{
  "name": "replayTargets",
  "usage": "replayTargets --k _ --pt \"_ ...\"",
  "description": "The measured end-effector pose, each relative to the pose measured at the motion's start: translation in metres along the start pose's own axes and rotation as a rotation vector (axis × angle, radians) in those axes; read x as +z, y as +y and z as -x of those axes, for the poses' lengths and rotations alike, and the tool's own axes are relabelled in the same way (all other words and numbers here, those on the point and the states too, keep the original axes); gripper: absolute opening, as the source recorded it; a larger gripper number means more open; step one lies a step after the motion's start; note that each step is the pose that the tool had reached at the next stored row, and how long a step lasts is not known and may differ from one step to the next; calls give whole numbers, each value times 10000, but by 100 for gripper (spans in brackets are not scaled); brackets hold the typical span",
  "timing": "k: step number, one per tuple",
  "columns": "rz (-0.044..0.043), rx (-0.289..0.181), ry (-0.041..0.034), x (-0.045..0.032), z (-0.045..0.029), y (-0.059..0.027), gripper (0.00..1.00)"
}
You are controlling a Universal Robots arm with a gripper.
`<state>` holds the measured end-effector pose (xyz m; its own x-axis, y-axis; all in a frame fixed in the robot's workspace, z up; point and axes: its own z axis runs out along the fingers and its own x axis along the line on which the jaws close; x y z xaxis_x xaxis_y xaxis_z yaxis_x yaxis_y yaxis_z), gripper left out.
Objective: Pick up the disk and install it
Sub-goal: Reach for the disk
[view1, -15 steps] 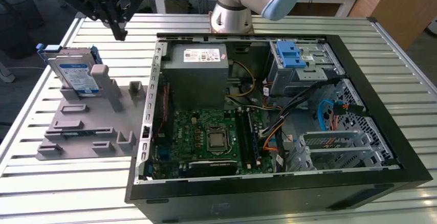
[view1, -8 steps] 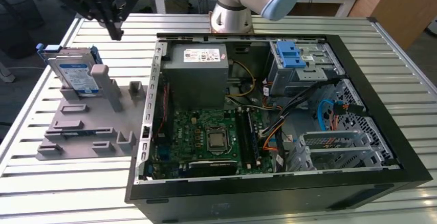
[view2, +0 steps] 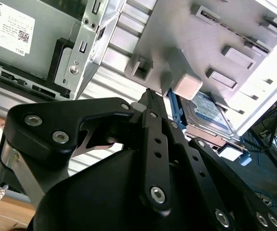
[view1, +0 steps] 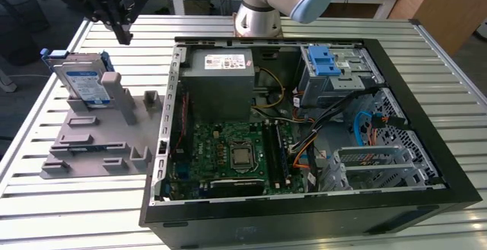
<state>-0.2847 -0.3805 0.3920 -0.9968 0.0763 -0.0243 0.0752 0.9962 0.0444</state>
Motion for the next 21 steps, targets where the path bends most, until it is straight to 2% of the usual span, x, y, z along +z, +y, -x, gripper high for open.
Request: replayTargets --k 21 --pt "0 -1 1 -2 -210 12 11"
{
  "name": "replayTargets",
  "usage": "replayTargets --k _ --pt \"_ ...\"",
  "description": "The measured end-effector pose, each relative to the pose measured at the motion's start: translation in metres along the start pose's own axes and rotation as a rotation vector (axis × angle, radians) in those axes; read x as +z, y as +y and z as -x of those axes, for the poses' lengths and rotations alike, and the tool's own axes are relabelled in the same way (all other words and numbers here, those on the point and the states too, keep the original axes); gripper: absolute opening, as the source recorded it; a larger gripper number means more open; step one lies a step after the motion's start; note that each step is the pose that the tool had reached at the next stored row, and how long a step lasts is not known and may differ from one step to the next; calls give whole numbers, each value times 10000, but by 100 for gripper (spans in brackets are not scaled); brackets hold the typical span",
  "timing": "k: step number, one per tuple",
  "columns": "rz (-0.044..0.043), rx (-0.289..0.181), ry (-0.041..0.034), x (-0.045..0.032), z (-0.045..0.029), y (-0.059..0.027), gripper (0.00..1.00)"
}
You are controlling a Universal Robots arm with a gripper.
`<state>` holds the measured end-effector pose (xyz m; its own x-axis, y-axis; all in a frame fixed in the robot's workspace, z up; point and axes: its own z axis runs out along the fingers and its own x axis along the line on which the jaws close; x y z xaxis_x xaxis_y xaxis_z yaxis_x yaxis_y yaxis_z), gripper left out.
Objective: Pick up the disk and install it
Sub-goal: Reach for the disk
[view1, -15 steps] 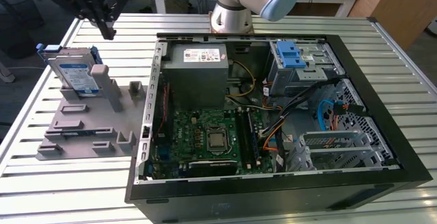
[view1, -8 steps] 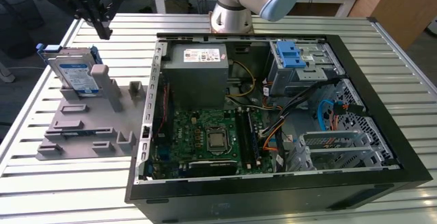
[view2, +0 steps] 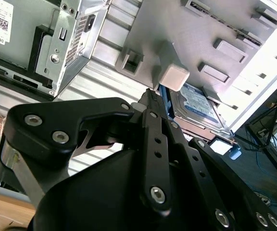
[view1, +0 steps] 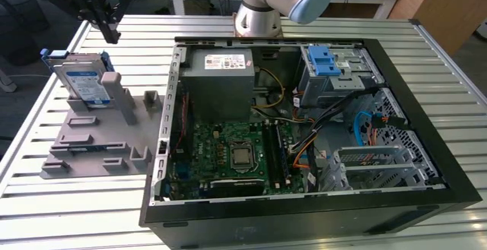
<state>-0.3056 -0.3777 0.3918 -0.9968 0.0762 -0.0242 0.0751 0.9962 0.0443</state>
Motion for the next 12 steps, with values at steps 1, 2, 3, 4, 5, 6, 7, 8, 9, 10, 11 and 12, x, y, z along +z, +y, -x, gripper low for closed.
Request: replayTargets --k 1,2,3,4,5,6,7,8,9,10,11,12 --pt "0 0 -1 0 -10 1 11" --pt "0 1 -1 0 -20 2 11" --pt "0 1 -1 0 -31 2 11" --pt "0 0 -1 0 -41 3 11" --pt "0 1 -1 0 -51 4 11" --pt "0 0 -1 0 -63 6 11" --pt "0 1 0 -1 -77 8 11" --pt "0 0 0 -1 -92 11 11" --pt "0 0 -1 0 -111 14 11" --pt "1 0 -1 -1 -132 17 11" --pt "0 0 -1 -1 -153 21 11" --pt "0 -1 0 -1 -178 25 11"
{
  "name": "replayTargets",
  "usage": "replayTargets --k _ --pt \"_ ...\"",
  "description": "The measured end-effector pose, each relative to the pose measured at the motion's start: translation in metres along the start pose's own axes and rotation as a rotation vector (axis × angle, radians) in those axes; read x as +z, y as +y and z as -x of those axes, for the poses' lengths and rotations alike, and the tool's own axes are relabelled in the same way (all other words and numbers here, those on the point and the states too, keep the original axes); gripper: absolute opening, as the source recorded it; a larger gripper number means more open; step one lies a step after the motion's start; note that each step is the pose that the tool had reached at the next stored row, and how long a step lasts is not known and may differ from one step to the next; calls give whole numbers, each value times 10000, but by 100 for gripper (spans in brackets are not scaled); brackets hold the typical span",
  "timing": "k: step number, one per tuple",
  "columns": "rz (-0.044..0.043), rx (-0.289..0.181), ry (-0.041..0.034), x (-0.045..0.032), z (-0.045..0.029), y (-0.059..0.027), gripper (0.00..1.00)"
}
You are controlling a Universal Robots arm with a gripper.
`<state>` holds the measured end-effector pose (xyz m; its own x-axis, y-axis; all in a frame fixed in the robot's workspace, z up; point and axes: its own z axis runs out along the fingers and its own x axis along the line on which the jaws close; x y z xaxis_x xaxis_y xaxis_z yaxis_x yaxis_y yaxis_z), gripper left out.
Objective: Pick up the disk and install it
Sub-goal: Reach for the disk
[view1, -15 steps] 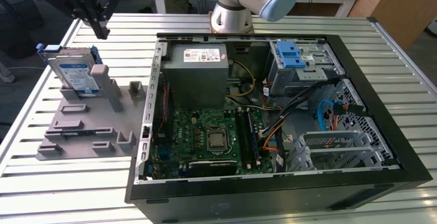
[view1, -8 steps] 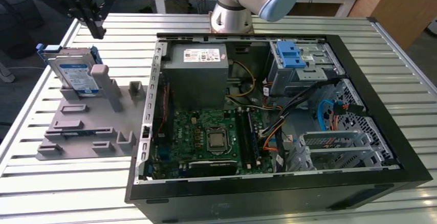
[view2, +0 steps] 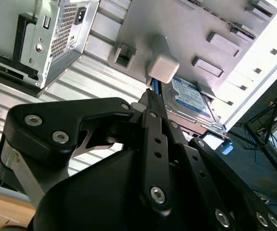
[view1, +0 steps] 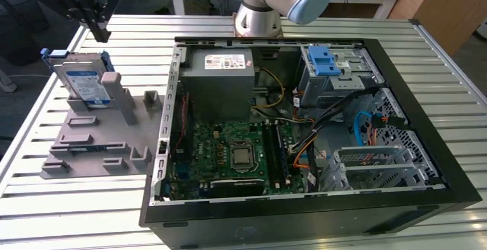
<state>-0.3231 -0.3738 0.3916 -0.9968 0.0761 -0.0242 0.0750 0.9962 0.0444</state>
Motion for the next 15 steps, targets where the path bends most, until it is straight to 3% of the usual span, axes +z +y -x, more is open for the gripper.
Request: replayTargets --k 8,15 --pt "0 1 0 2 -217 39 11" --pt "0 1 0 8 -358 66 11"
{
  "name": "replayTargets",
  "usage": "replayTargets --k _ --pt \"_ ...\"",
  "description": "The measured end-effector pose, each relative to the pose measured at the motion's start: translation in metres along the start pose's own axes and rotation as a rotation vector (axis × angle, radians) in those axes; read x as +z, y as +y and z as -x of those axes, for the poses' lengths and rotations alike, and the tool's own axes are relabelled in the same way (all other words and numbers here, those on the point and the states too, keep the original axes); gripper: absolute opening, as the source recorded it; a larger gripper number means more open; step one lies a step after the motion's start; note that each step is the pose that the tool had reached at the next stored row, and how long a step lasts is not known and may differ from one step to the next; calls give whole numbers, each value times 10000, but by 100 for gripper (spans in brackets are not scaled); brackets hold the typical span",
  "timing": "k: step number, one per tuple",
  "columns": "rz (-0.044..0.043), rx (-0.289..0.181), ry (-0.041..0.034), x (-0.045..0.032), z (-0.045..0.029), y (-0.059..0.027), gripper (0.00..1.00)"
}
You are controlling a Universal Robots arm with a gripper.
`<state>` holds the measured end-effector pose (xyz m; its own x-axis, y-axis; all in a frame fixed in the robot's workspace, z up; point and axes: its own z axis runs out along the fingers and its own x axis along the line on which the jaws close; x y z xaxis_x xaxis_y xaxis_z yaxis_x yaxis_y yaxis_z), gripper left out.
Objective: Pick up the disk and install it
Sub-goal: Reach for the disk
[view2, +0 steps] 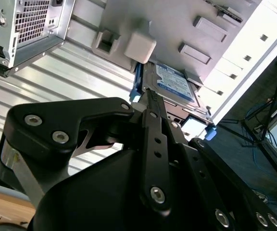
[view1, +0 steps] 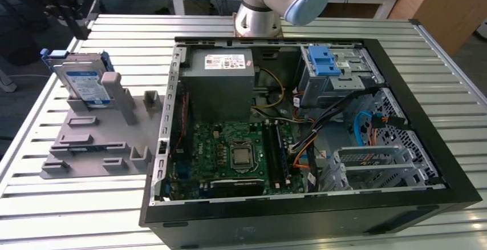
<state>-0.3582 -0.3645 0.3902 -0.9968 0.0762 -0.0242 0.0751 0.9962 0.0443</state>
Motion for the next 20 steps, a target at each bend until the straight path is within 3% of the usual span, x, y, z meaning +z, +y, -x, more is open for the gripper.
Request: replayTargets --k 10,16,20 --pt "2 1 22 6 -206 28 11" --pt "-12 8 210 22 -340 50 11" --pt "-14 11 229 46 -461 68 11"
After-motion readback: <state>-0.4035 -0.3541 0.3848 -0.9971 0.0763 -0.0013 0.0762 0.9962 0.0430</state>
